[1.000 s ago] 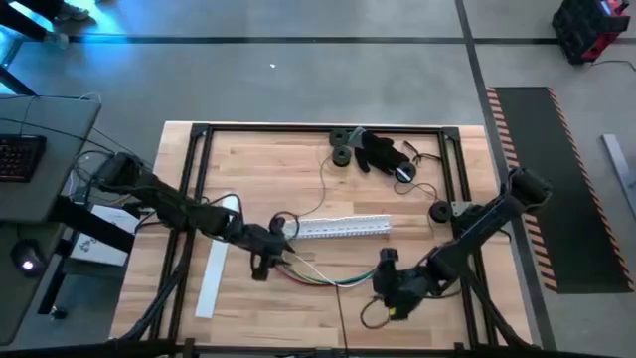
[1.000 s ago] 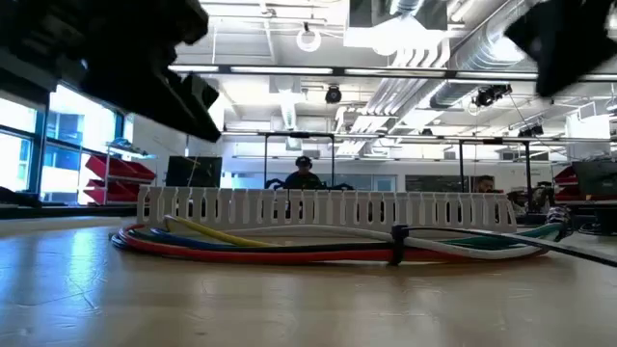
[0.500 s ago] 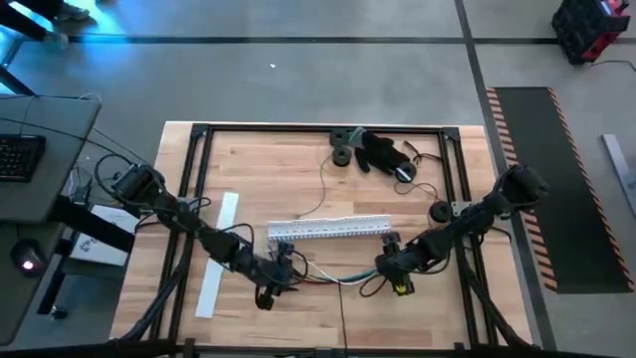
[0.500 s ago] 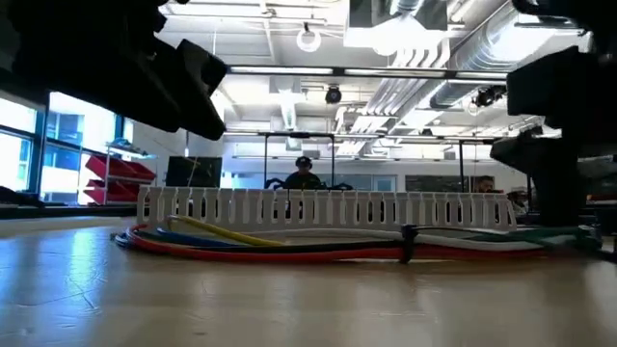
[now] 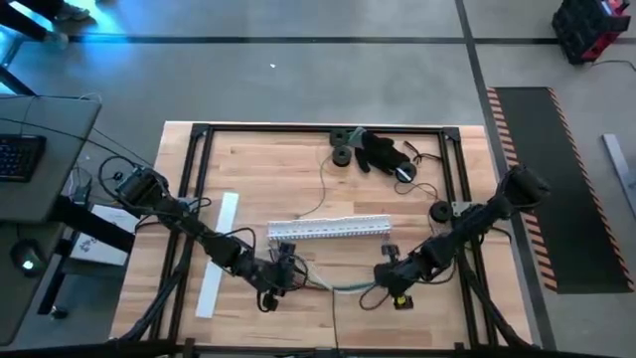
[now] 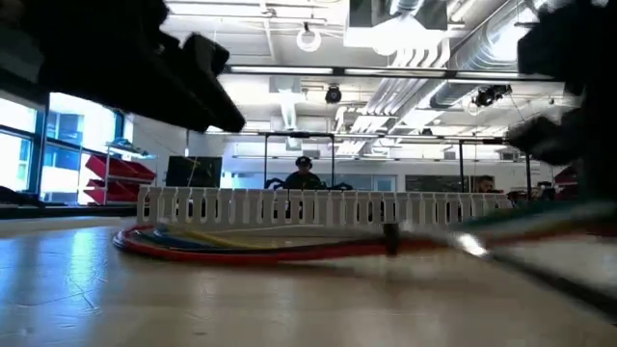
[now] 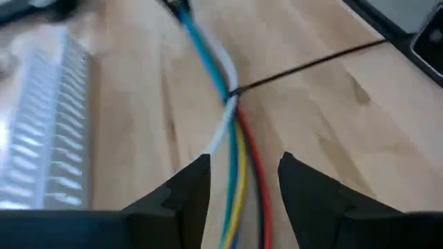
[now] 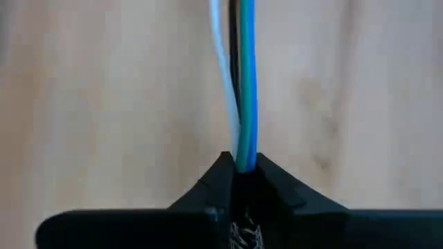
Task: Ziptie cables
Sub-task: Put the wrapped cable wire into the white cable duct
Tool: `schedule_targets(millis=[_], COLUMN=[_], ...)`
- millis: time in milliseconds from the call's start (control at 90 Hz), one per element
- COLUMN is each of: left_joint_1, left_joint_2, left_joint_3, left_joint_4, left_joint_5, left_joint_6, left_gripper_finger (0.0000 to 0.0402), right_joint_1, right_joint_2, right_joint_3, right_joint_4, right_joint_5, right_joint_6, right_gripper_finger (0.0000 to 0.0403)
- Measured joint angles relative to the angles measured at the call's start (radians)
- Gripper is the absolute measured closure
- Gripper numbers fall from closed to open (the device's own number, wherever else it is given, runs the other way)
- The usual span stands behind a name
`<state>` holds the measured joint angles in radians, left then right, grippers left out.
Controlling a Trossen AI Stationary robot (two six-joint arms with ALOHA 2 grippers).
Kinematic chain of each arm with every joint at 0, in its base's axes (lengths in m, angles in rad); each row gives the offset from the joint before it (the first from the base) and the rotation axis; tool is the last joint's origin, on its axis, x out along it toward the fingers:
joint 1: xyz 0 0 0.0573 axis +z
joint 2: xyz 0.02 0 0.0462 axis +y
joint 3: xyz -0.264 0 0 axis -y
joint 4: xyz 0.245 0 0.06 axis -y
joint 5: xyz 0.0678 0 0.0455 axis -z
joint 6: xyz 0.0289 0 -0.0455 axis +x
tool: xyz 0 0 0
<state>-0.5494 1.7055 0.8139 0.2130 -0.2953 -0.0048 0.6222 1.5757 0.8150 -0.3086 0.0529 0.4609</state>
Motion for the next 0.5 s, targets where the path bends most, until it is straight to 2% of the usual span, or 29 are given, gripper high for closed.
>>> schedule_targets(millis=[156,356,500], left_joint_1=[0.043,0.093,0.087], left_joint_2=[0.085,0.228,0.313], left_joint_3=[0.037,0.161,0.240], left_joint_4=[0.072,0.078,0.055], left_joint_5=[0.067,0.157,0.125], left_joint_6=[0.060,0.084,0.086], left_gripper_finger=[0.0204,0.0171,0.0168], right_joint_1=[0.014,0.013,0.013], right_joint_2=[0.002,-0.001,-0.024], right_joint_3=[0.027,0.027,0.028], right_joint_4=[-0.008,-0.019,-0.018], right_joint_5=[0.010,0.055,0.096], right_joint_6=[0.011,0.038,0.058], right_gripper_finger=[0.0389,0.0390,0.0390])
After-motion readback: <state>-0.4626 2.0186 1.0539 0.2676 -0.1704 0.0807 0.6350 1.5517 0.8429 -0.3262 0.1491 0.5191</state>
